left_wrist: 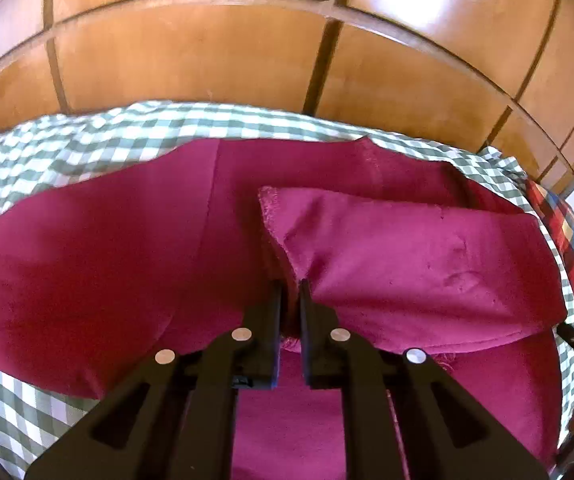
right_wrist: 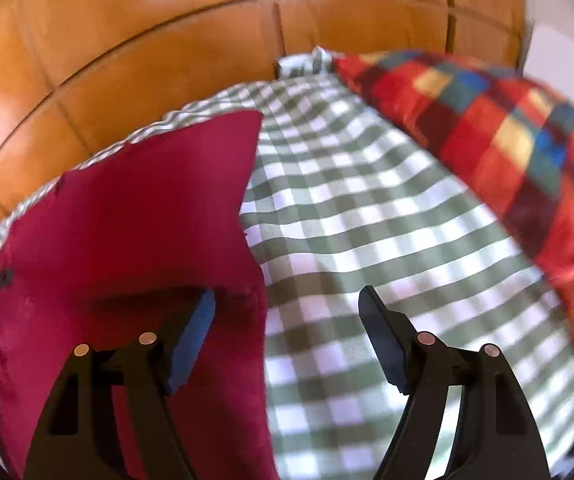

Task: Fold small clothes
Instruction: 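Grasp the sweater side with the left tool and fold it toward the center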

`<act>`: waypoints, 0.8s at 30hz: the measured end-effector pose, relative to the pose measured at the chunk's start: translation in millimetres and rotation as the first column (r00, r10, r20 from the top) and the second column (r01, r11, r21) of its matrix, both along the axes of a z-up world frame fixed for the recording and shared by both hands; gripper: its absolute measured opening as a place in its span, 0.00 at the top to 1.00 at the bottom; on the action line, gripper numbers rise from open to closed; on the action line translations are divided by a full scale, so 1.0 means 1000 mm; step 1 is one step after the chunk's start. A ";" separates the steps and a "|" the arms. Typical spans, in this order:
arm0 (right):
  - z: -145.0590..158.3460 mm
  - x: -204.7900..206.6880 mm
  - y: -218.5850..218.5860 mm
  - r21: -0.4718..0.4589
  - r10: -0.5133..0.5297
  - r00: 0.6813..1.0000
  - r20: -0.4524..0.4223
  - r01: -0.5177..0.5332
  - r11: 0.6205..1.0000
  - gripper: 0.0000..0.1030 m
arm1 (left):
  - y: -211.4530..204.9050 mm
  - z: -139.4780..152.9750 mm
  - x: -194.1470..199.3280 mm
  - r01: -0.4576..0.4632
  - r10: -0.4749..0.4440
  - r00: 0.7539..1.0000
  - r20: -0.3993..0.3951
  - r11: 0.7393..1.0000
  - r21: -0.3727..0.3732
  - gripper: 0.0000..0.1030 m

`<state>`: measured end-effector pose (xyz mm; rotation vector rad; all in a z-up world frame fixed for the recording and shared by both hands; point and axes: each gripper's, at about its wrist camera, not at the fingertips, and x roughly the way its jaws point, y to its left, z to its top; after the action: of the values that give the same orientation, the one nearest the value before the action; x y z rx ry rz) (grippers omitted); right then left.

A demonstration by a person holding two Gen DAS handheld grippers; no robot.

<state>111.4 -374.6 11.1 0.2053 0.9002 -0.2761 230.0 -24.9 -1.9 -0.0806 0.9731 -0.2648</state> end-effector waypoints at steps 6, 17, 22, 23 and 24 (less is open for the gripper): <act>0.045 0.012 0.034 0.060 0.166 0.972 0.165 -0.178 0.982 0.28 | -0.005 0.021 -0.011 0.017 -0.017 0.994 0.108 1.000 -0.007 0.93; -0.048 0.098 0.059 -0.033 0.125 0.992 0.005 -0.125 0.992 0.25 | 0.012 -0.009 0.007 -0.047 0.045 0.998 0.037 0.997 0.058 0.86; -0.048 0.097 0.059 -0.038 0.124 0.992 0.012 -0.124 0.992 0.24 | 0.024 0.000 -0.009 -0.077 0.077 0.997 0.018 0.997 -0.003 0.69; -0.049 0.097 0.058 -0.040 0.123 0.992 0.014 -0.123 0.992 0.24 | 0.026 0.002 -0.013 -0.083 0.083 0.996 0.016 0.996 -0.015 0.64; -0.049 0.096 0.059 -0.043 0.123 0.992 0.017 -0.122 0.992 0.24 | 0.031 0.005 -0.020 -0.091 0.092 0.996 0.015 0.995 -0.031 0.59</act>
<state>207.8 -315.7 -37.8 0.1133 0.8832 -0.1783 209.9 6.5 3.1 -0.1502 0.9467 -0.1957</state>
